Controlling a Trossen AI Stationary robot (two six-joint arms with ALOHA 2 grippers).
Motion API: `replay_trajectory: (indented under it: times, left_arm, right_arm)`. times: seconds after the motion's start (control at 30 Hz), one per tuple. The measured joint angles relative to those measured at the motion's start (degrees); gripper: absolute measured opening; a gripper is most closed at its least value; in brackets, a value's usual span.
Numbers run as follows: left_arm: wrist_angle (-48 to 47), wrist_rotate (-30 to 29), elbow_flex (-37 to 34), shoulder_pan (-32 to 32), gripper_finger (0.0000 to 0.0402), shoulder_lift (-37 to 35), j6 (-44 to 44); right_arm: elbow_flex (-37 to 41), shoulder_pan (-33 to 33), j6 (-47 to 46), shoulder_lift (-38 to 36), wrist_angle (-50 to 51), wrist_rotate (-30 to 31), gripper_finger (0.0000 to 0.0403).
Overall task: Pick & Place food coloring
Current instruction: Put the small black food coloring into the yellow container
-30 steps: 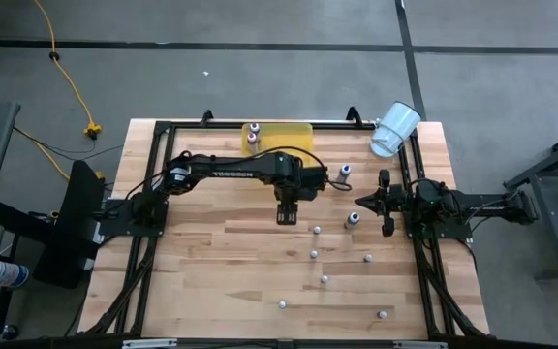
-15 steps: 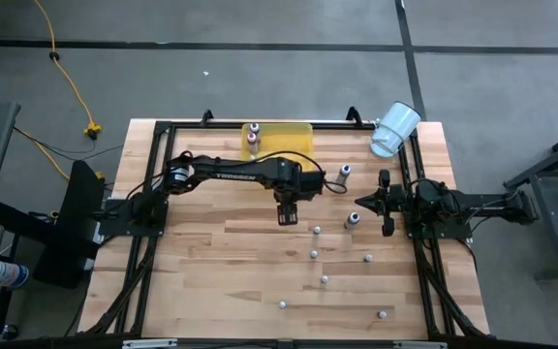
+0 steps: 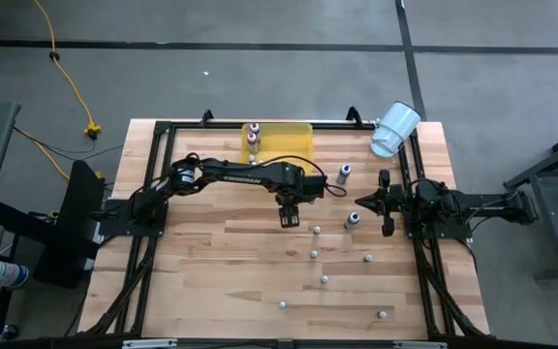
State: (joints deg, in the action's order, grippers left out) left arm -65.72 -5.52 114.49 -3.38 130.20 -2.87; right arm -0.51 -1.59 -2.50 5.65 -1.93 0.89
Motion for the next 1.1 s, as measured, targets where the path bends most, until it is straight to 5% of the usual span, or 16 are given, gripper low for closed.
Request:
replay_trajectory:
  times: [0.9,1.1]
  left_arm:
    - [2.21,3.61,0.1,-0.02,0.0179,3.07,3.22]
    - [2.4,3.61,0.11,-0.02,0.0151,3.27,4.11]
  right_arm:
    - [0.0,-0.02,0.0,0.0,0.0,-0.01,0.0]
    - [0.02,-0.01,0.0,0.0,0.0,0.0,0.0]
